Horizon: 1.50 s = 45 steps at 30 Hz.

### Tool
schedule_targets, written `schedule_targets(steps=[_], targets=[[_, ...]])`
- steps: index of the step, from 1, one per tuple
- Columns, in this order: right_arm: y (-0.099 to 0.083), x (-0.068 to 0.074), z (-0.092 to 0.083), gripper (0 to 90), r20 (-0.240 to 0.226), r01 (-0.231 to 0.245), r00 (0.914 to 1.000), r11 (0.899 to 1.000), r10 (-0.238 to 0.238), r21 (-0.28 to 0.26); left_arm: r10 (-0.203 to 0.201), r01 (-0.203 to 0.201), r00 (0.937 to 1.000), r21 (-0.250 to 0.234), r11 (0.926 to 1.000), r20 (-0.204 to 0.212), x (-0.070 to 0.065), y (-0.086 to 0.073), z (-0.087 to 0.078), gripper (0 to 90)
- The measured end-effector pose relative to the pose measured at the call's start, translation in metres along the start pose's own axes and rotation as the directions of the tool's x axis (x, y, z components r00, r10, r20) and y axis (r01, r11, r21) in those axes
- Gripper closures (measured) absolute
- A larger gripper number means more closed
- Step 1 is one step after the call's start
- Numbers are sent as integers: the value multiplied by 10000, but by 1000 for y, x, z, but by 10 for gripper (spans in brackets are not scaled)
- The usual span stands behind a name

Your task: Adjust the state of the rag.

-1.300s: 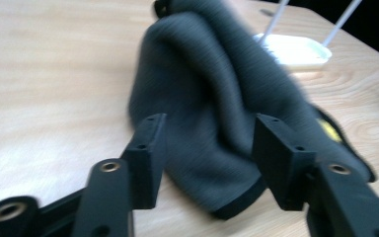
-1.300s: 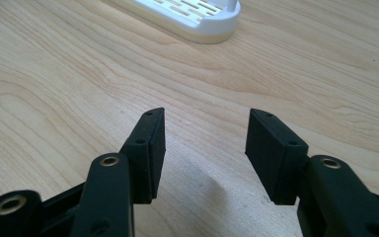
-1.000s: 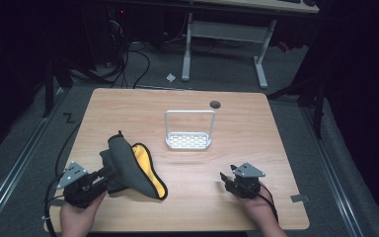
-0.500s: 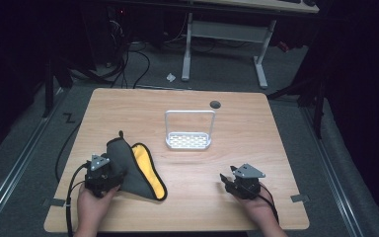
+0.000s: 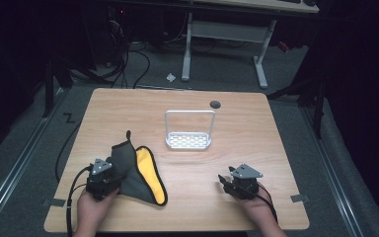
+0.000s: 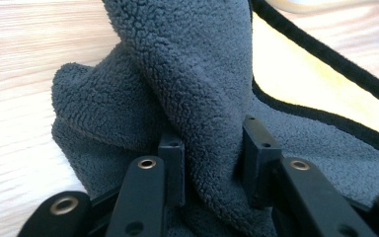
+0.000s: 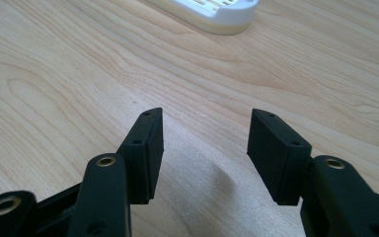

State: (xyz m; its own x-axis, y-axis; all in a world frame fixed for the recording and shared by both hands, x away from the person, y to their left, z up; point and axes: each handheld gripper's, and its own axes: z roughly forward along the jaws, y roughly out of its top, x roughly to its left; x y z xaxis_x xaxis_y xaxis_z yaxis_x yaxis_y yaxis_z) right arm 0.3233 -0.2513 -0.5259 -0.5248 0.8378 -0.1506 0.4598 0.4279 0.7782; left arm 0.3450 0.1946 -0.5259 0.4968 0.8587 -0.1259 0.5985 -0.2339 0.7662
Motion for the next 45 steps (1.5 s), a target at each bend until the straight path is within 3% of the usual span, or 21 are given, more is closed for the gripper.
schedule_targets(steps=[4, 6, 7, 10, 14, 15, 16, 18, 19, 21, 22, 23, 24, 25, 29, 30, 31, 34, 37, 42, 45], targets=[[0, -1, 0, 484, -15, -101, 9999, 9999, 101, -4, 326, -336, 9971, 141, 9993, 687, -12, -3, -1, 672], [0, -1, 0, 499, -14, -87, 10000, 10000, 87, -11, 387, -402, 9960, 164, 9991, 805, -16, -3, -1, 670], [0, -1, -1, 535, 32, -15, 10000, 10000, 16, -46, 493, -521, 9926, 222, 9984, 1114, -21, -3, -1, 670], [0, 0, -2, 565, -101, -28, 9999, 9999, 26, -132, 650, -694, 9860, 234, 9973, 1539, -30, -3, 1, 670], [3, 1, -4, 572, -57, -109, 9999, 9994, 107, -334, 914, -980, 9752, 228, 9949, 2017, -43, -2, 6, 665], [3, 1, -4, 572, -57, -109, 9999, 9994, 107, -334, 914, -980, 9752, 228, 9949, 2017, -43, -2, 6, 665], [5, 0, -6, 568, -102, -159, 9998, 9988, 154, -467, 1027, -1102, 9693, 213, 9937, 2236, -51, -1, 9, 664], [7, 2, -7, 557, -161, -214, 9997, 9986, 206, -488, 1134, -1212, 9670, 202, 9924, 2283, -54, -1, 10, 662], [7, 2, -7, 544, -245, -214, 9995, 9987, 203, -470, 1227, -1311, 9587, 158, 9912, 2565, -63, 0, 14, 660], [7, 4, -6, 527, -372, -232, 9991, 9988, 216, -425, 1411, -1509, 9502, 142, 9884, 2778, -70, 1, 17, 657], [7, 4, -6, 520, -437, -232, 9988, 9989, 214, -403, 1411, -1509, 9502, 142, 9884, 2778, -70, 1, 17, 656], [7, 5, -6, 510, -521, -255, 9984, 9990, 235, -379, 1507, -1613, 9429, 115, 9868, 2970, -78, 2, 20, 655], [8, 5, -5, 502, -610, -347, 9976, 9988, 327, -334, 1507, -1613, 9429, 115, 9868, 2970, -78, 2, 20, 654], [8, 5, -5, 497, -704, -445, 9966, 9985, 422, -317, 1693, -1815, 9353, 106, 9833, 3109, -87, 2, 22, 654], [13, 9, -6, 485, -1316, -855, 9882, 9952, 787, -471, 2034, -2183, 9160, 44, 9759, 3457, -101, 2, 25, 650], [15, 12, -7, 483, -1464, -889, 9860, 9946, 801, -544, 2034, -2183, 9160, 44, 9759, 3457, -101, 2, 25, 648], [17, 16, -7, 483, -1637, -864, 9836, 9943, 753, -620, 2110, -2268, 9091, 19, 9739, 3592, -105, 2, 26, 647], [24, 32, -3, 476, -2094, -569, 9770, 9959, 409, -706, 2180, -2341, 9045, -5, 9722, 3665, -109, 3, 27, 640], [28, 46, 7, 473, -2324, -307, 9724, 9985, 193, -452, 2301, -2469, 9000, -20, 9690, 3702, -112, 3, 27, 639], [31, 49, 20, 479, -2659, -565, 9625, 9984, 531, -50, 2414, -2576, 8967, -62, 9662, 3710, -113, 3, 26, 637], [28, 53, 28, 562, -2952, -246, 9547, 9986, 371, 458, 2337, -2493, 8973, -69, 9684, 3745, -113, 3, 26, 630]])
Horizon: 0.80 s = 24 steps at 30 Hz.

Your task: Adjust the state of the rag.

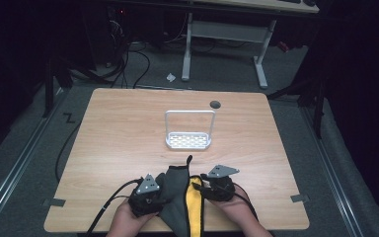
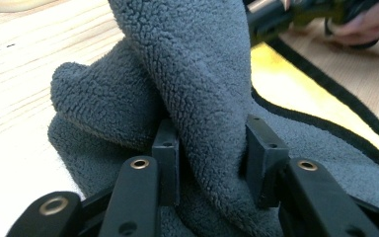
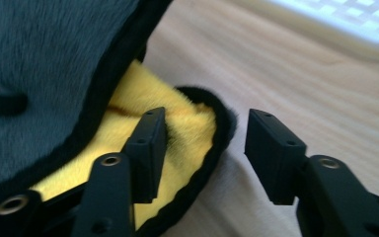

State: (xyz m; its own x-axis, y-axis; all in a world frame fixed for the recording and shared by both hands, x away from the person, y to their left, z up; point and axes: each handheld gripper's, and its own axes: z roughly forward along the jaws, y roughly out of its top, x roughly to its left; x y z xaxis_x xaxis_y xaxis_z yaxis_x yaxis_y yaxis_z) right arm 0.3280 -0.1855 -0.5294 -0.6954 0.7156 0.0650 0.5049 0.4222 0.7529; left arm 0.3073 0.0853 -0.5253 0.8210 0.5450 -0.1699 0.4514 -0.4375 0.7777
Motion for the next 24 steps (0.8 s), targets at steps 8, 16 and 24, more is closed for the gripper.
schedule_targets(steps=[8, 16, 24], targets=[[1, 5, -5, 796, 189, 468, 9987, 9989, -467, -43, -22, 21, 10000, -307, 9995, -31, 1, 3, -7, 609], [9, -3, -30, 800, 1063, 556, 9935, 9900, -419, -1293, -148, 108, 9993, -1096, 9939, -357, 9, 9, -28, 658], [11, -17, -53, 800, 2031, 595, 9791, 9732, -136, -2219, 14, -105, 9975, -1270, 9918, -712, 11, 10, -35, 816]])
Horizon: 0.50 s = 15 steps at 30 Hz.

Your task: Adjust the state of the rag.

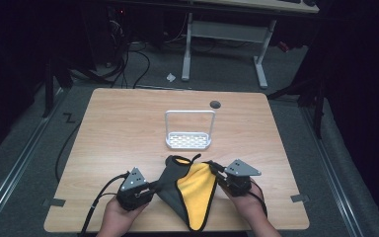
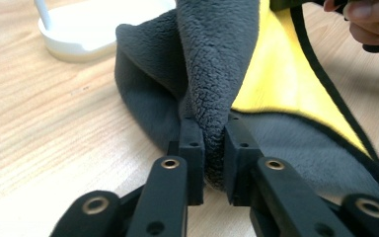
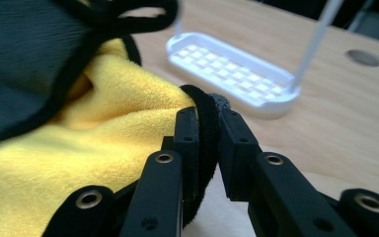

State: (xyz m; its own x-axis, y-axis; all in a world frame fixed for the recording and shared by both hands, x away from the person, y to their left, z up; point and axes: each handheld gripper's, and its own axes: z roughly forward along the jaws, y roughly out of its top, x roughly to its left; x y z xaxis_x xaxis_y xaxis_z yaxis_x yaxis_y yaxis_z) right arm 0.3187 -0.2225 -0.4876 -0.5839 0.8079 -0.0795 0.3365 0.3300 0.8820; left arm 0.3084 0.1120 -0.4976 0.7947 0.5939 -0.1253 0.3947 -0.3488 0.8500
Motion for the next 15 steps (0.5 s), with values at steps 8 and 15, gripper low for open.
schedule_targets(steps=[8, 15], targets=[[0, -6, -12, 795, 395, 107, 9992, 9988, -88, -474, 30, -31, 9998, -69, 10000, -178, 4, -3, -1, 825], [-15, -11, -12, 641, 125, -481, 9988, 9984, 478, 285, -352, 372, 9992, 1040, 9939, -212, 17, -16, 9, 827]])
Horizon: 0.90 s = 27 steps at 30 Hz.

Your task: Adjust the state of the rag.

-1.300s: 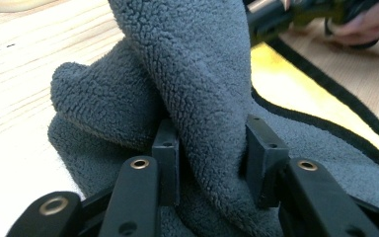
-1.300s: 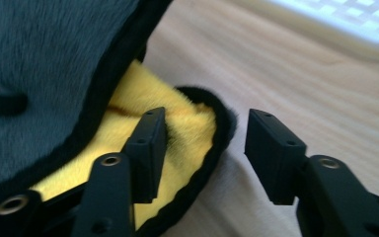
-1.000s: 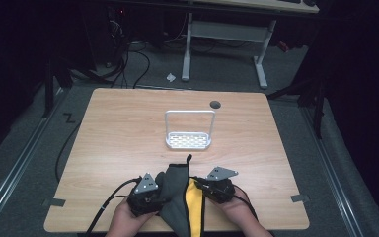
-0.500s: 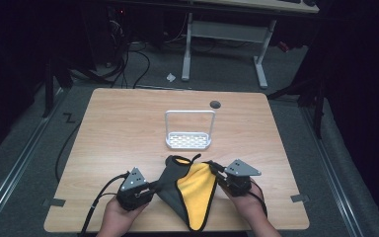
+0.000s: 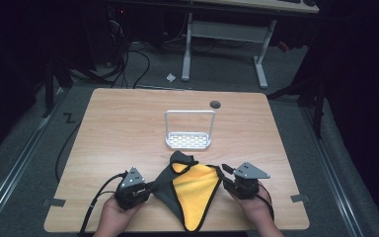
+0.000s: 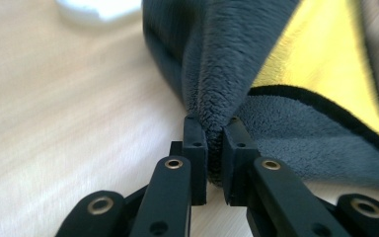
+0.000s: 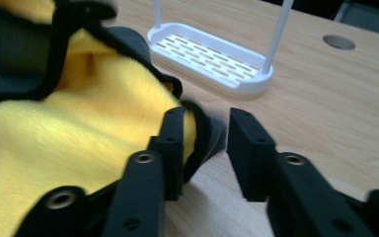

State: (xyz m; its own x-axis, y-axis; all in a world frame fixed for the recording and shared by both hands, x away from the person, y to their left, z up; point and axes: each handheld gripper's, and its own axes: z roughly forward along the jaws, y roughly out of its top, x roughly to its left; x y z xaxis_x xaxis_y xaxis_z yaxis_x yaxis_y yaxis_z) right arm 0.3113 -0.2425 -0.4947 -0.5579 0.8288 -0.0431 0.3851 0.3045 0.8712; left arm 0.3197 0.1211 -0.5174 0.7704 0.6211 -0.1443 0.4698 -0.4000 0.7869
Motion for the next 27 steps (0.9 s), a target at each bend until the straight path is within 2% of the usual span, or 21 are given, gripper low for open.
schedule_targets(steps=[1, 4, 6, 8, 12, 14, 18, 21, 22, 24, 26, 27], targets=[[0, -1, -1, 637, 1, -52, 10000, 10000, 52, -72, -210, 210, 9998, 357, 9991, -5, 4, -4, 3, 827], [4, -1, -1, 628, 54, -77, 10000, 9997, 78, -224, -368, 368, 9993, 587, 9976, 0, 6, -7, 6, 825], [4, 0, 0, 627, 70, -1, 10000, 9997, 3, -226, -374, 372, 9993, 596, 9975, 13, 6, -7, 6, 824], [7, 4, 3, 627, 152, 380, 9992, 9990, -376, -253, -397, 388, 9991, 643, 9972, 121, 5, -8, 4, 823], [15, 7, 7, 615, 113, 495, 9987, 9974, -490, -517, -490, 480, 9987, 687, 9965, 134, 5, -15, -1, 820], [17, 7, 9, 611, 47, 478, 9989, 9972, -476, -573, -520, 511, 9986, 691, 9963, 110, 5, -16, -2, 818], [26, 13, 24, 612, -392, 577, 9974, 9969, -599, -534, -604, 603, 9982, 692, 9958, -4, 4, -22, -7, 816], [29, 17, 30, 611, -498, 683, 9963, 9964, -707, -492, -611, 612, 9981, 676, 9958, -29, 3, -24, -8, 816], [31, 18, 39, 612, -727, 657, 9951, 9975, -673, -244, -624, 625, 9980, 679, 9957, -28, 2, -25, -9, 815], [29, 19, 52, 634, -832, 690, 9944, 9967, -652, 437, -656, 656, 9978, 647, 9957, -24, 1, -26, -10, 814], [25, 16, 64, 665, -1140, 592, 9924, 9914, -458, 1168, -692, 691, 9976, 671, 9954, -9, 1, -26, -10, 813], [23, 16, 68, 709, -1288, 546, 9910, 9880, -359, 1446, -683, 681, 9977, 650, 9956, 4, 2, -27, -11, 813]])
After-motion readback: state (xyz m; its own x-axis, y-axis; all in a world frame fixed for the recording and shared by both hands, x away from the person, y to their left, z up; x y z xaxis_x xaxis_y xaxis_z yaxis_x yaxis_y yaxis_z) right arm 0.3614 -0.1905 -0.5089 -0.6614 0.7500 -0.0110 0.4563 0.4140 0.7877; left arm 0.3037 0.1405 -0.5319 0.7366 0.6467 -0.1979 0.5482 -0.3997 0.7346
